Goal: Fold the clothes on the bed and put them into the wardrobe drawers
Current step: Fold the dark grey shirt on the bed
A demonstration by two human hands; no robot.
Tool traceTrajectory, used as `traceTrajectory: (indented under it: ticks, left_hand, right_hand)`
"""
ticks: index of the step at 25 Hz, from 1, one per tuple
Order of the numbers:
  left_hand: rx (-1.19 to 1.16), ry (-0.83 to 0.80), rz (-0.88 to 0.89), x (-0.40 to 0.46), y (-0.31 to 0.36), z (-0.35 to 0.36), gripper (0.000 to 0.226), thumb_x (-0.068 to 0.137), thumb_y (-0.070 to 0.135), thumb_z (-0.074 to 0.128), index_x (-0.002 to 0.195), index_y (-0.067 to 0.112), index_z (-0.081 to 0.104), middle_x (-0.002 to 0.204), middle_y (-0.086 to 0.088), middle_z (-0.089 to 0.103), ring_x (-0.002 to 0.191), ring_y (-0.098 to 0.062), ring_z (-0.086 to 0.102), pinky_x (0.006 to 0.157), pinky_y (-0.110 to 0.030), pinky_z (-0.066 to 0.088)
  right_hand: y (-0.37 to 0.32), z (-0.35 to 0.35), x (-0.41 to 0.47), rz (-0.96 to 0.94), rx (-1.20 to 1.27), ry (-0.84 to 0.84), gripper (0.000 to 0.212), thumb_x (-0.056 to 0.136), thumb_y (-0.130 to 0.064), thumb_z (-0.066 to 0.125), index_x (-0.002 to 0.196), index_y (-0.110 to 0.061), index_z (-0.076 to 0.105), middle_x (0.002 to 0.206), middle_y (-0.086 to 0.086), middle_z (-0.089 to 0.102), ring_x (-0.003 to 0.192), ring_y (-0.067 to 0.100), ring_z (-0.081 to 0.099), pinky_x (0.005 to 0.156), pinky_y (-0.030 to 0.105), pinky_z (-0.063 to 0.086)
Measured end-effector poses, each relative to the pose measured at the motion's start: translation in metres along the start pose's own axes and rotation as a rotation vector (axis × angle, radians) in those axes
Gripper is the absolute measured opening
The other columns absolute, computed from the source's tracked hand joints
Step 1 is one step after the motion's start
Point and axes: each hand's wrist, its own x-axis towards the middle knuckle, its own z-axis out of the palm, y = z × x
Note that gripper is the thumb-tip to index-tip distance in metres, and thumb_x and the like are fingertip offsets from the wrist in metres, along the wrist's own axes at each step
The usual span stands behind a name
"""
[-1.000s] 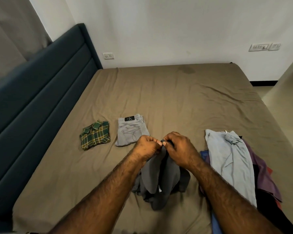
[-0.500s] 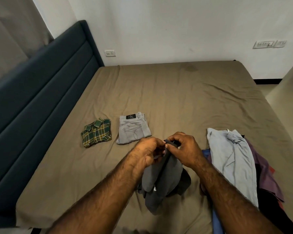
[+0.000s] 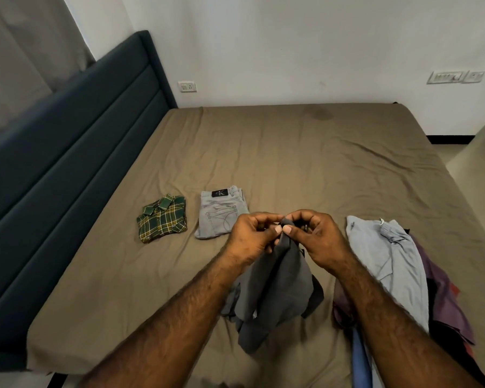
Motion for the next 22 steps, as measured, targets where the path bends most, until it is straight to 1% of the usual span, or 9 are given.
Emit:
traceTrajectory:
  ticks: [4, 6, 8, 11, 14, 16, 19, 20, 22]
  left_hand:
    - [0.246, 0.117, 0.300, 0.000, -0.001, -0.004, 0.007, 0.090, 0.017, 0.079, 0.094, 0.023, 0.077, 0.102, 0.004, 0.073, 0.097, -0.014, 0.071, 0.080, -0.038, 0.061]
    - [0.226, 0.093, 0.377, -0.002, -0.002, -0.004, 0.003, 0.092, 0.016, 0.076, 0.095, 0.016, 0.074, 0.096, 0.002, 0.076, 0.095, -0.019, 0.074, 0.086, -0.041, 0.062]
    - [0.170, 0.107, 0.355, -0.004, -0.002, -0.004, 0.006, 0.093, 0.013, 0.076, 0.098, 0.013, 0.074, 0.090, -0.002, 0.076, 0.088, -0.020, 0.074, 0.082, -0.041, 0.064]
    - [0.164, 0.088, 0.275, -0.008, 0.004, -0.001, 0.018, 0.096, 0.011, 0.073, 0.114, 0.016, 0.075, 0.093, -0.003, 0.077, 0.089, -0.020, 0.076, 0.083, -0.040, 0.065]
    - [0.225, -0.036, 0.142, -0.001, 0.017, -0.012, 0.011, 0.100, 0.010, 0.068, 0.105, 0.009, 0.078, 0.096, -0.005, 0.078, 0.090, -0.013, 0.073, 0.087, -0.039, 0.063]
    - [0.341, -0.131, 0.087, 0.000, 0.017, -0.022, 0.012, 0.101, 0.020, 0.068, 0.103, 0.011, 0.076, 0.098, -0.005, 0.074, 0.088, -0.012, 0.067, 0.087, -0.046, 0.060]
    - [0.560, 0.037, 0.118, -0.008, -0.004, -0.021, 0.030, 0.092, 0.035, 0.078, 0.116, 0.026, 0.062, 0.112, 0.006, 0.064, 0.101, -0.009, 0.064, 0.086, -0.038, 0.061]
    - [0.557, 0.066, 0.077, -0.011, -0.014, -0.020, 0.034, 0.089, 0.037, 0.081, 0.115, 0.028, 0.060, 0.111, 0.006, 0.064, 0.101, -0.011, 0.064, 0.085, -0.037, 0.061]
    - [0.471, -0.034, -0.036, -0.015, -0.026, -0.013, 0.033, 0.086, 0.039, 0.082, 0.110, 0.026, 0.064, 0.108, 0.003, 0.070, 0.101, -0.018, 0.067, 0.089, -0.045, 0.061]
  right_hand:
    - [-0.002, 0.000, 0.003, -0.097, -0.100, 0.104, 0.026, 0.091, -0.001, 0.077, 0.093, -0.027, 0.079, 0.088, -0.008, 0.078, 0.086, 0.010, 0.074, 0.079, 0.027, 0.059]
    - [-0.004, -0.001, 0.006, -0.202, -0.241, 0.138, 0.025, 0.090, -0.002, 0.078, 0.095, -0.026, 0.080, 0.090, -0.010, 0.077, 0.089, 0.009, 0.073, 0.081, 0.024, 0.059]
    - [-0.009, 0.000, 0.006, -0.330, -0.400, 0.152, 0.018, 0.089, -0.003, 0.078, 0.097, -0.019, 0.080, 0.090, -0.009, 0.074, 0.085, 0.006, 0.069, 0.077, 0.021, 0.056]
    - [-0.007, 0.007, 0.001, -0.490, -0.656, 0.155, 0.011, 0.095, -0.011, 0.071, 0.106, -0.012, 0.075, 0.096, -0.001, 0.068, 0.083, 0.012, 0.063, 0.074, 0.029, 0.055]
    - [0.005, 0.007, -0.006, -0.614, -0.852, 0.190, 0.021, 0.101, -0.015, 0.063, 0.117, -0.009, 0.075, 0.101, 0.007, 0.067, 0.082, 0.022, 0.065, 0.071, 0.032, 0.057]
    - [0.003, 0.007, -0.004, -0.532, -0.730, 0.206, 0.018, 0.099, -0.010, 0.066, 0.113, -0.013, 0.077, 0.099, 0.002, 0.068, 0.083, 0.014, 0.065, 0.073, 0.025, 0.056]
    - [-0.009, 0.016, 0.009, -0.220, -0.405, 0.182, 0.016, 0.095, -0.005, 0.070, 0.094, -0.021, 0.073, 0.090, -0.009, 0.071, 0.083, 0.007, 0.067, 0.074, 0.022, 0.054]
    - [-0.012, 0.019, 0.013, -0.089, -0.285, 0.177, 0.017, 0.096, -0.005, 0.070, 0.091, -0.021, 0.072, 0.087, -0.008, 0.072, 0.081, 0.006, 0.067, 0.075, 0.023, 0.055]
    - [-0.015, 0.017, 0.018, 0.158, 0.033, 0.144, 0.015, 0.098, -0.003, 0.068, 0.090, -0.015, 0.073, 0.085, 0.002, 0.075, 0.080, 0.013, 0.068, 0.079, 0.031, 0.057]
